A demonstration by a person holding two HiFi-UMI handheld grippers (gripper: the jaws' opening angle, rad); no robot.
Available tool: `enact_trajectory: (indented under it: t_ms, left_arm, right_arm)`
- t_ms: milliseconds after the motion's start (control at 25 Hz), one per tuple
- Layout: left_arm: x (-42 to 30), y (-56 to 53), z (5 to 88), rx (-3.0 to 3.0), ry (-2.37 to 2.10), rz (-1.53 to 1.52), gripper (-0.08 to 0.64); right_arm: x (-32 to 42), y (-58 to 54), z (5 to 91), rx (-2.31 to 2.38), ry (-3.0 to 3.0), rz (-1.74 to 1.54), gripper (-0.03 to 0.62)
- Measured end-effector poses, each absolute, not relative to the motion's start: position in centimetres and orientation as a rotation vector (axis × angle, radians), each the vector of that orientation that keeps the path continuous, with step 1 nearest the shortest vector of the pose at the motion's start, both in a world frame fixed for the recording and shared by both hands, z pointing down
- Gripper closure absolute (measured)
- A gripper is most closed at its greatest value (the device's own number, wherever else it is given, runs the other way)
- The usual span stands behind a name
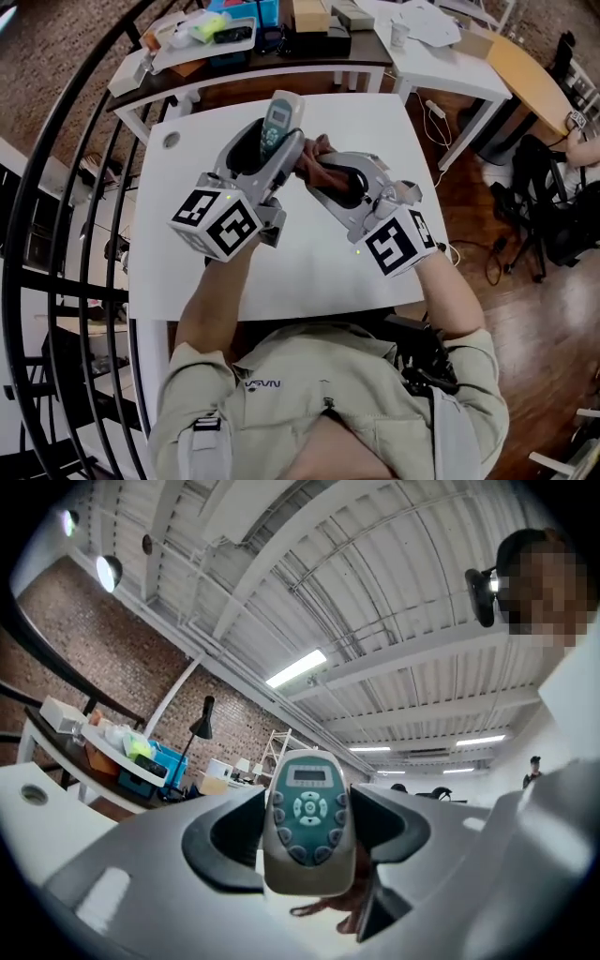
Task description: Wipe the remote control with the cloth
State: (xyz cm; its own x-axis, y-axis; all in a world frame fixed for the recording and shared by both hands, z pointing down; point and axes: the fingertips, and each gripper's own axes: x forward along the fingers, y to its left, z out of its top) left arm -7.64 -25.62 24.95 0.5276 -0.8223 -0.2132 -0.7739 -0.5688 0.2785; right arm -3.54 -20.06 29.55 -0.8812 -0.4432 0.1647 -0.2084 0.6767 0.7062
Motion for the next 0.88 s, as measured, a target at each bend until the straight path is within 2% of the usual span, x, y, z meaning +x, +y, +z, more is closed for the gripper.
enact_trajectory:
  t_ms: [160,360,560,880]
  left_arm:
    - [-9.3,-27.1,25.0,2.677,-1.706,-0.302,0.265]
    - [-9.9,-28.7,26.8,2.698,-1.968,-0.028,0.265]
    - [-11.3,-31.4,31.0,2.628,-2.053,0.194,0.265]
    - [-12.0,-35.4,38.3,2.460,-1.931,0.448,0.265]
  right_arm:
    - [-0.6,-24.9,25.0,0.846,-2.697,-0.877,0.479]
    - [2.4,-29.6,24.2,1.090,-2.696,-0.696,0.478]
    - [3.0,-32.4,27.3,1.130,-2.629,-0.588,0.477]
    - [3.6,-37.7,36.2,1.082,-2.458,-0.317,0.476]
